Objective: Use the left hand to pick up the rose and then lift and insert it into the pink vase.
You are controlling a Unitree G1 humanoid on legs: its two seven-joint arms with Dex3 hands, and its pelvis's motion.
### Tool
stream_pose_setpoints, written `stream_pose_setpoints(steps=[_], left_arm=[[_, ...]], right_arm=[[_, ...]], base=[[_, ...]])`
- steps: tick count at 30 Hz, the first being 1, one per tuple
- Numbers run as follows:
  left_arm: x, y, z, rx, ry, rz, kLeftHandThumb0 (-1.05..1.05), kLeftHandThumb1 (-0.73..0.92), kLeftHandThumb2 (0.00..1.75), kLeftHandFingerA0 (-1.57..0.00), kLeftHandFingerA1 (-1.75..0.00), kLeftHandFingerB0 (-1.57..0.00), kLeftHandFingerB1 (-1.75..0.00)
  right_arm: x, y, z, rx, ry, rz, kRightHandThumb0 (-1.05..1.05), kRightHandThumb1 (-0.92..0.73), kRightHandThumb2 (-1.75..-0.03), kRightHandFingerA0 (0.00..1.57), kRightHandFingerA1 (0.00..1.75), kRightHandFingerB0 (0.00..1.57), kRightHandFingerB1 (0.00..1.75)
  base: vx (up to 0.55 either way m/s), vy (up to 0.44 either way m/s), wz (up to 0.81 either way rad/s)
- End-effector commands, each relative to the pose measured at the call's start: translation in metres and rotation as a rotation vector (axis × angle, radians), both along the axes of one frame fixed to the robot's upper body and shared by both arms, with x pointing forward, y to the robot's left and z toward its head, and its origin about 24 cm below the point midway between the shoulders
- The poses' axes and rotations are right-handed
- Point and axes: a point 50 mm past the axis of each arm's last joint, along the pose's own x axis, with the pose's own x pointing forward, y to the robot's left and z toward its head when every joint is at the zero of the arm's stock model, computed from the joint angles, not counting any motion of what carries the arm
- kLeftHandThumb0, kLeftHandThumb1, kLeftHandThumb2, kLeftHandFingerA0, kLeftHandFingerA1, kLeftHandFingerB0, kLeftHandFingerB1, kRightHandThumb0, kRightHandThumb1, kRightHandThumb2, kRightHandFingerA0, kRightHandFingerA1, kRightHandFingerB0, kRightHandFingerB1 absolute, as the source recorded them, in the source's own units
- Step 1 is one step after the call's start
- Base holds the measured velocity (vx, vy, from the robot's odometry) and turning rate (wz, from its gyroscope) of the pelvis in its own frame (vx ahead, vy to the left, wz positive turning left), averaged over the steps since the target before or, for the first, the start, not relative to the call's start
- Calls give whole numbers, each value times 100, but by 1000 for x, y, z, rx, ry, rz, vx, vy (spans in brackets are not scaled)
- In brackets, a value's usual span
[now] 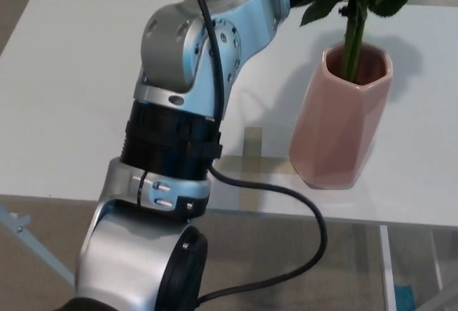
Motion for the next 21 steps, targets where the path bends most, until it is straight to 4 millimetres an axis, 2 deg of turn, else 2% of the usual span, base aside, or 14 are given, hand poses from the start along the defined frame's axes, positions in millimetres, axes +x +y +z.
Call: stream_pose_setpoints(steps=[1, 3, 8, 21], left_arm=[[-3, -6, -9, 11, -15, -31, -20, 78, 69, -83, -152, -79, -90], [-4, -6, -13, 28, -13, -31, -20, 80, 64, -87, -152, -78, -92], [-7, -6, -21, 57, -6, -32, -22, 79, 69, -83, -152, -78, -91], [-12, 0, -38, 163, -15, -72, -21, 81, 63, -84, -144, -82, -75]], right_arm=[[-3, 3, -3, 18, 13, 0, -34, -62, -59, 74, 51, 63, 45], [-2, 4, -3, 22, 12, 0, -34, -62, -59, 74, 51, 63, 45], [0, 5, -2, 30, 10, -1, -34, -63, -59, 74, 51, 63, 45], [4, 6, -1, 46, 7, 20, -36, -63, -59, 73, 51, 61, 45]], base=[[0, 0, 0], [0, 0, 0], [0, 0, 0], [0, 0, 0]])
